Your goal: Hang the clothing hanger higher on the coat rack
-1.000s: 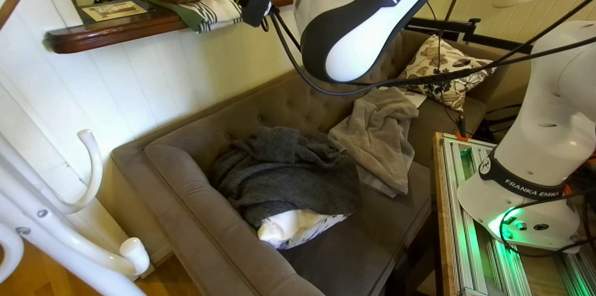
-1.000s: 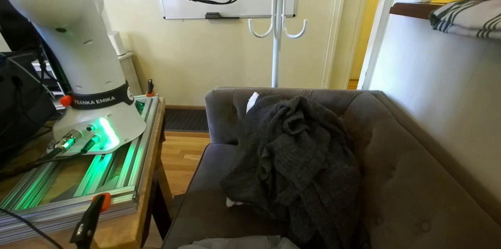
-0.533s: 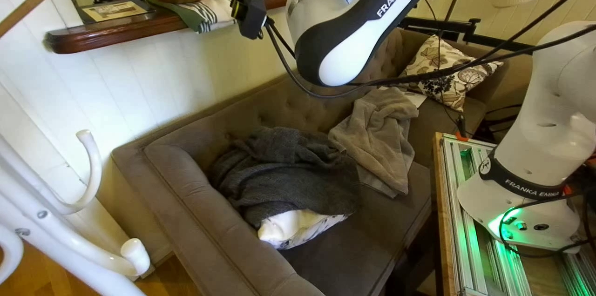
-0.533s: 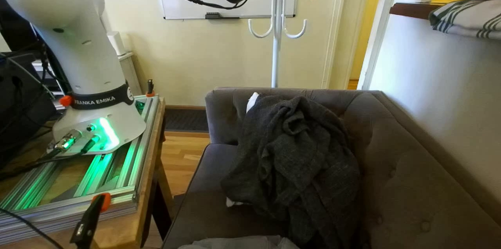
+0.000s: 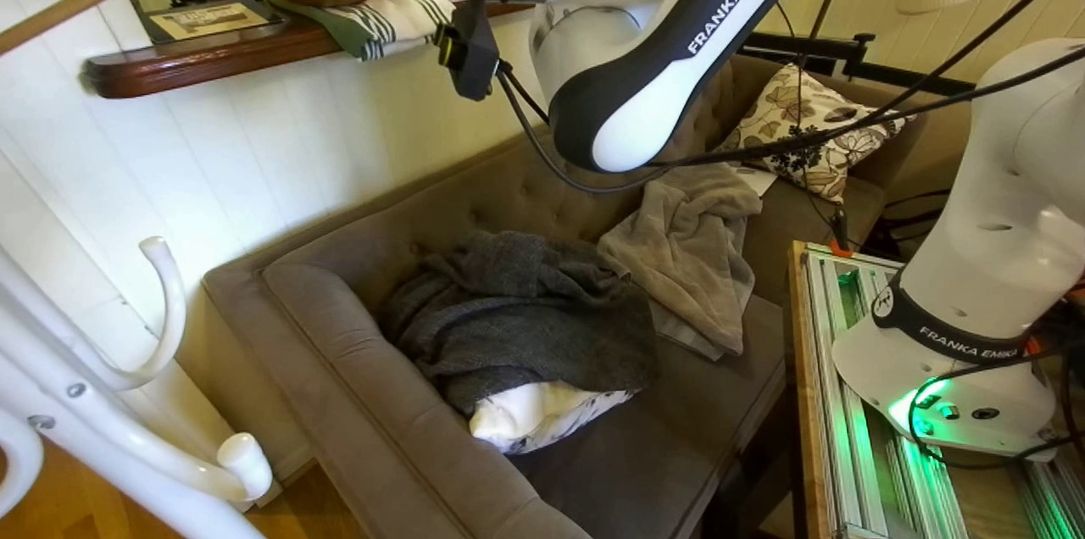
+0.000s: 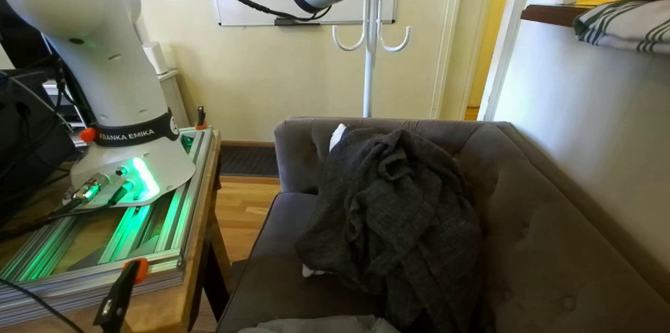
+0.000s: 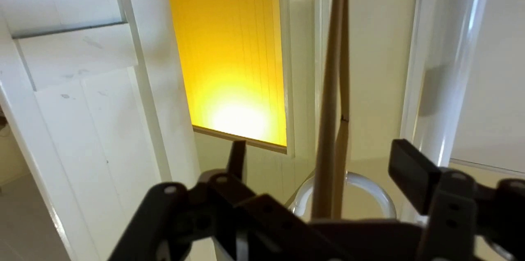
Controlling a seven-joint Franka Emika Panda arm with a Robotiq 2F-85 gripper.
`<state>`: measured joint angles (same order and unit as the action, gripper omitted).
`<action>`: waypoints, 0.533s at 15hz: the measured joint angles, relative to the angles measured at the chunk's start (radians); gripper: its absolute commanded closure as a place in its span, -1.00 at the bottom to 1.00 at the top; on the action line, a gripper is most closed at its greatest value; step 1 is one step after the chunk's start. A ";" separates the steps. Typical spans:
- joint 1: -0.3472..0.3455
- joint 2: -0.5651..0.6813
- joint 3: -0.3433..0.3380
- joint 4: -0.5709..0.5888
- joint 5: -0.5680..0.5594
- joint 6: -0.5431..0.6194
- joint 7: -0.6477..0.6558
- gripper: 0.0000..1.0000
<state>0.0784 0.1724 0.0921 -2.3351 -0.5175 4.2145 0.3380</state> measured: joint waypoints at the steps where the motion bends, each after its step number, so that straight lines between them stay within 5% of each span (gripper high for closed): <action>1: -0.002 0.003 0.000 -0.008 -0.016 -0.006 0.021 -1.00; 8: -0.040 0.010 0.010 -0.100 -0.252 -0.167 0.257 -1.00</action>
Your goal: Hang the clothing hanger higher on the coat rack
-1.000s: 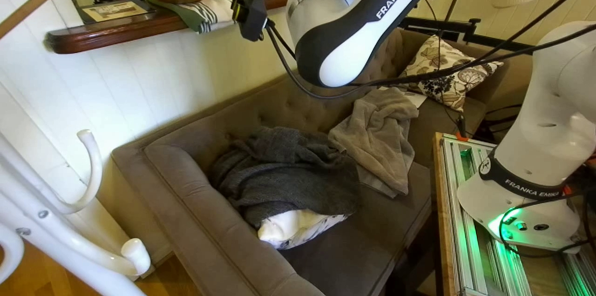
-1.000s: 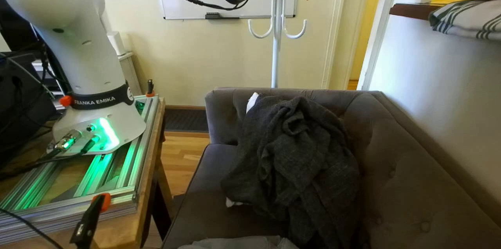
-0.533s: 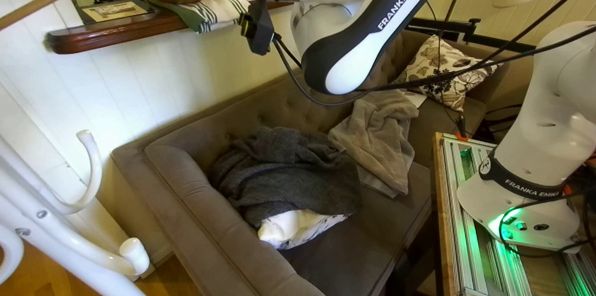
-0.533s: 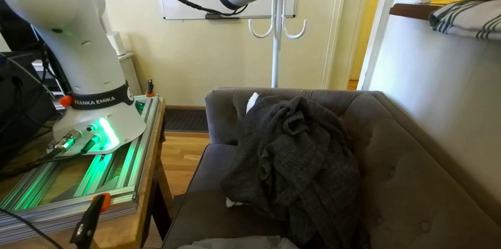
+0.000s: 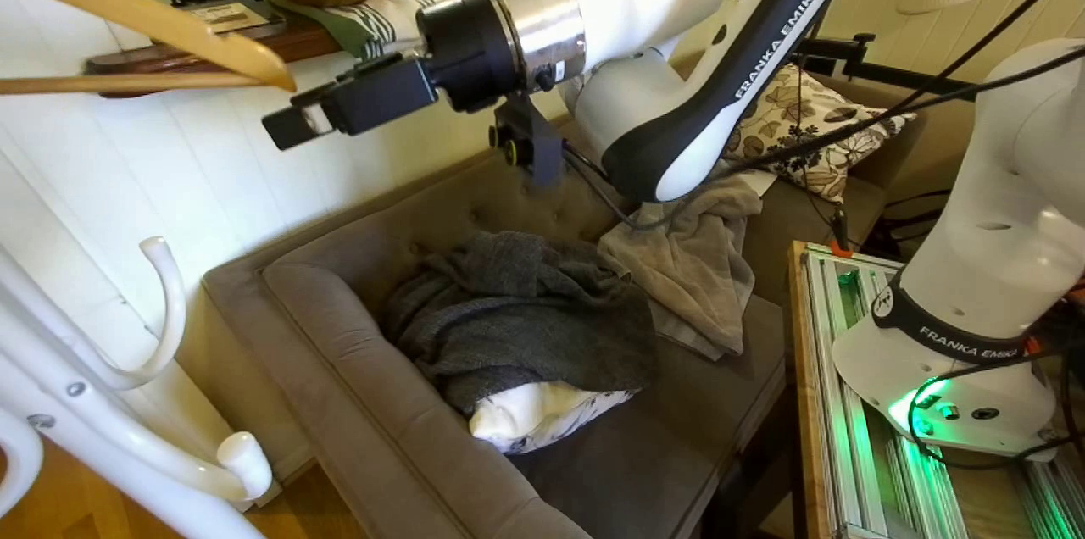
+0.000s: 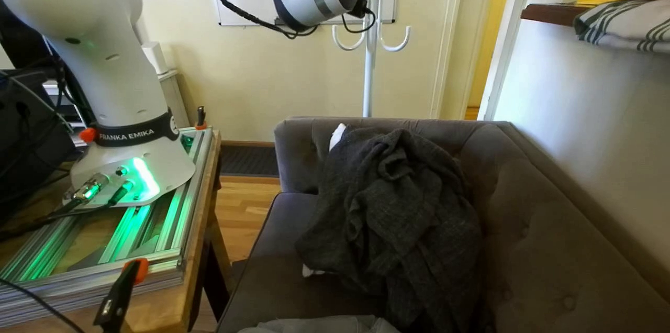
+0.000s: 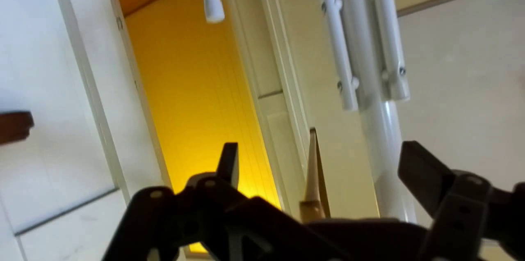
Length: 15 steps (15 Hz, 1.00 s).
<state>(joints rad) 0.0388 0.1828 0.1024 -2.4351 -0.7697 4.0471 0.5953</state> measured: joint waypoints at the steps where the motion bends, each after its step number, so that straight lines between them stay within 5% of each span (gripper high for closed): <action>1: -0.008 -0.005 -0.002 -0.012 -0.058 -0.027 0.050 -1.00; 9: -0.063 -0.109 -0.023 -0.090 -0.677 -0.204 0.598 -1.00; 15: -0.078 -0.186 -0.111 -0.163 -1.152 -0.273 1.018 -1.00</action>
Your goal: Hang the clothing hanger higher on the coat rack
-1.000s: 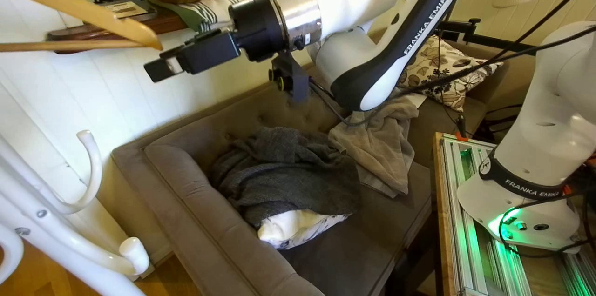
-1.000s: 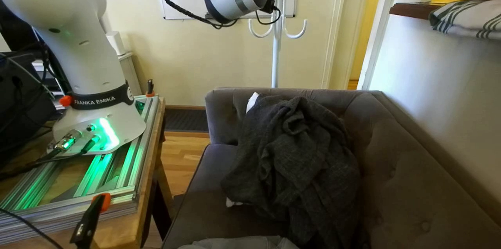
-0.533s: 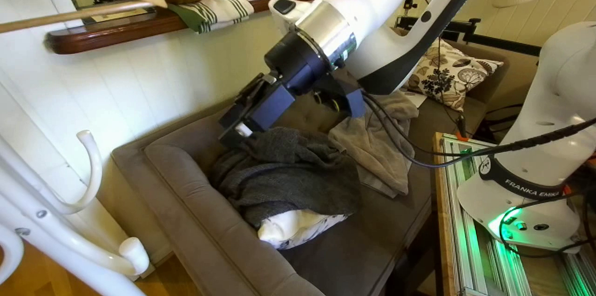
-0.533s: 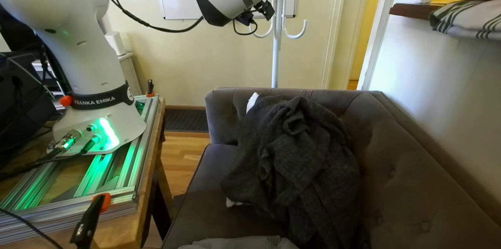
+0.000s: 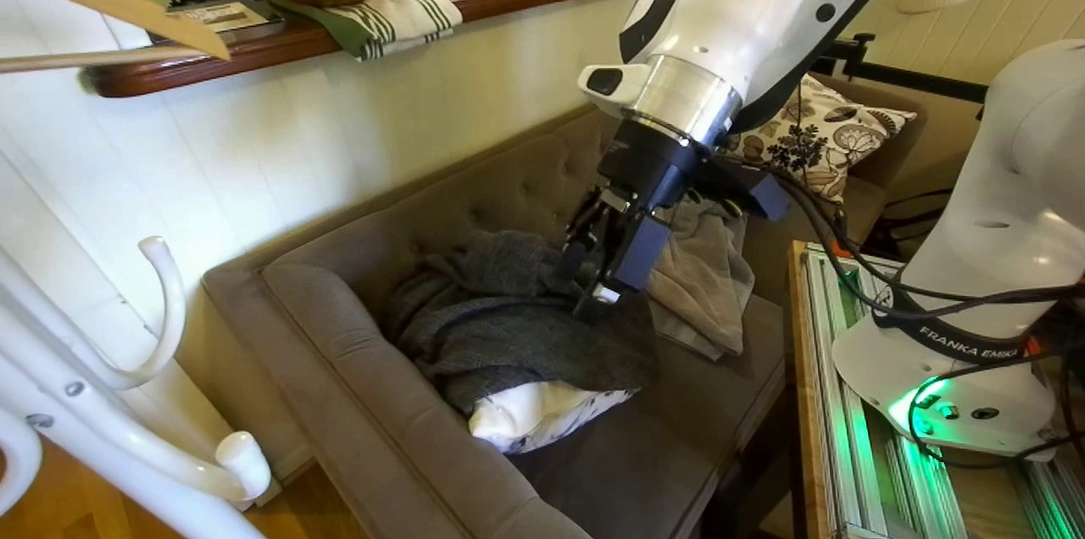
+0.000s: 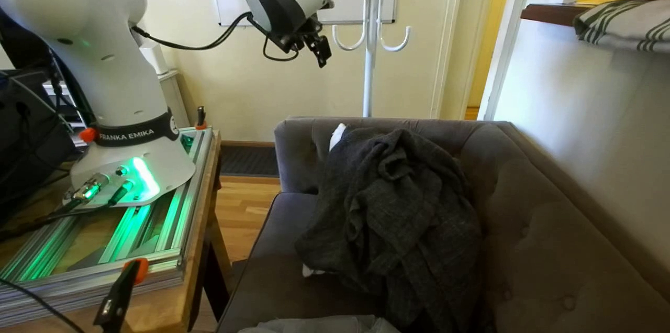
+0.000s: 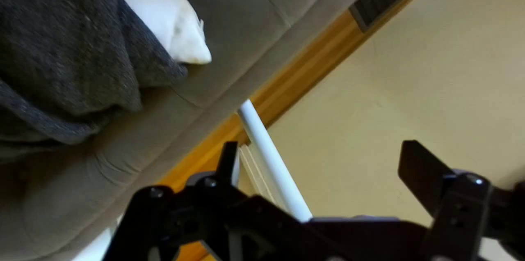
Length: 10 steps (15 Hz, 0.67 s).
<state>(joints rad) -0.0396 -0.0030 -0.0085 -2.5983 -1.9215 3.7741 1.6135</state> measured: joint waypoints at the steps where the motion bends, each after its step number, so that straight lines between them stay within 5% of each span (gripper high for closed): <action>1: -0.008 -0.009 -0.013 -0.004 -0.080 -0.014 0.072 -1.00; 8: -0.128 -0.024 -0.035 0.001 -0.626 -0.078 0.559 -1.00; 10: -0.183 -0.009 0.010 -0.030 -0.620 -0.172 0.577 -1.00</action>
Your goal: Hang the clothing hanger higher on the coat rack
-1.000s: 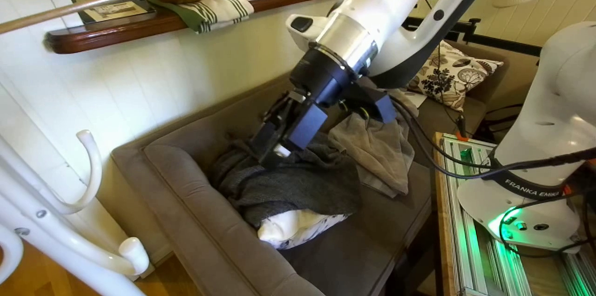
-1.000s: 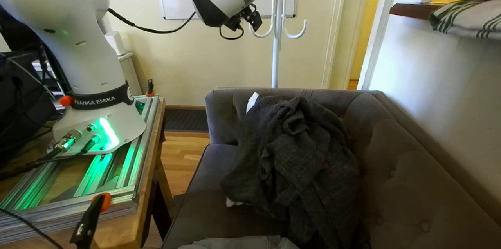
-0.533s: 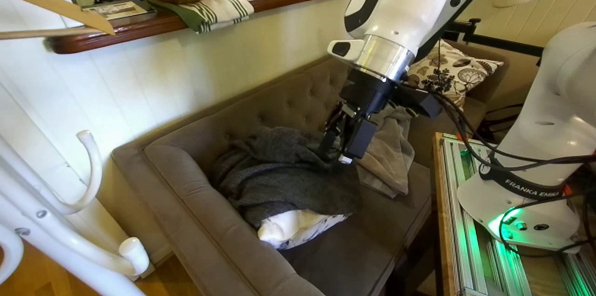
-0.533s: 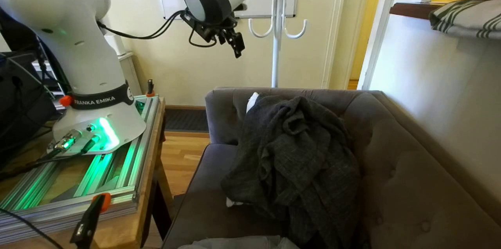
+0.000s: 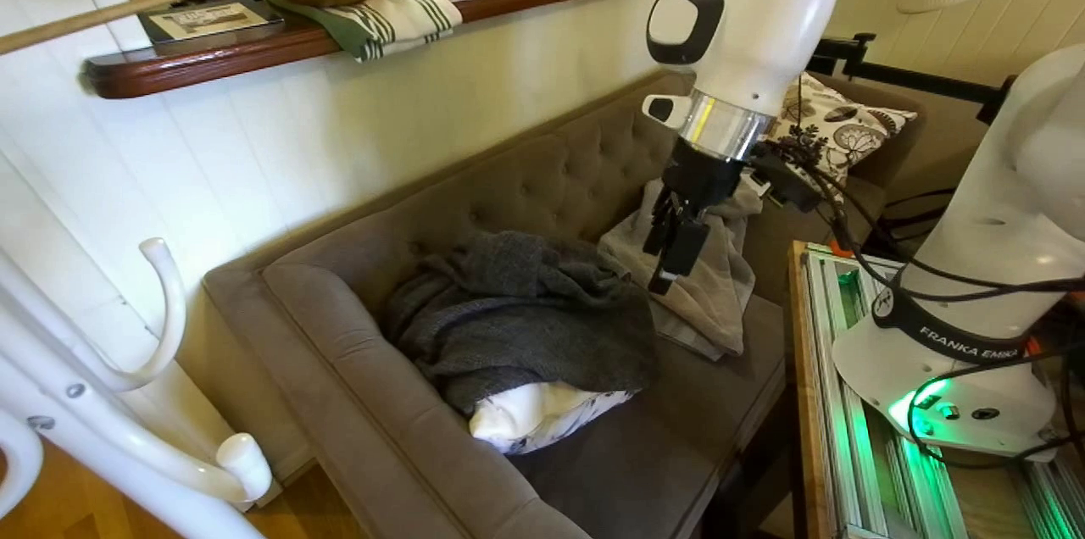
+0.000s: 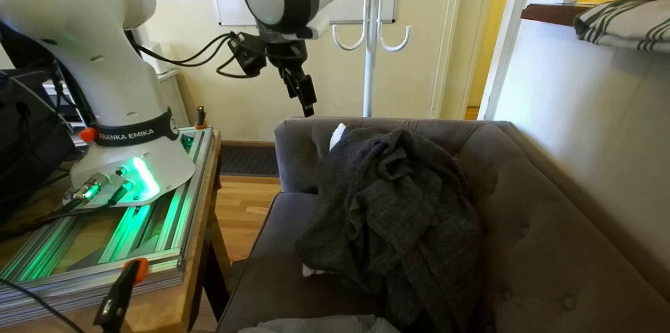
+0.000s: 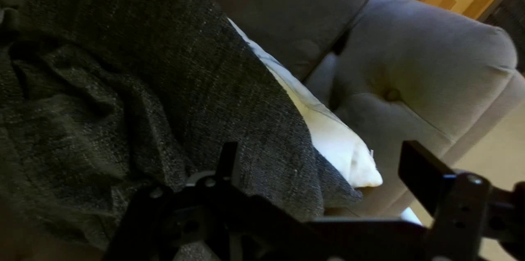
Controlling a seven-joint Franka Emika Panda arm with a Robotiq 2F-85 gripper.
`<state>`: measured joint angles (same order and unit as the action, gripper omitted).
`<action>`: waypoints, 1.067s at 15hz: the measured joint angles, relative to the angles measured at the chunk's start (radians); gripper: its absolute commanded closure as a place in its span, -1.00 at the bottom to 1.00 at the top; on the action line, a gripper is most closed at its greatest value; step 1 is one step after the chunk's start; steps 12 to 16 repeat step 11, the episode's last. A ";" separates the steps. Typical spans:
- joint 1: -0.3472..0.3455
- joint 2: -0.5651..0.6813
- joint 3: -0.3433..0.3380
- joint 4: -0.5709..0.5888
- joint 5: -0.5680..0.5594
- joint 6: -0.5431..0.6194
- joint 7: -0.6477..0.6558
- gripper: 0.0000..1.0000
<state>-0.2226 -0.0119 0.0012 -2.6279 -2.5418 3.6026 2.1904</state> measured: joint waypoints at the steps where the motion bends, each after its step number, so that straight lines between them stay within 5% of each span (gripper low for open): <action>1: -0.013 0.011 0.015 -0.026 0.005 -0.060 0.000 -1.00; 5: -0.013 0.018 -0.014 -0.141 0.009 -0.290 -0.028 -1.00; 16: -0.014 0.014 -0.025 -0.151 0.010 -0.312 -0.039 -1.00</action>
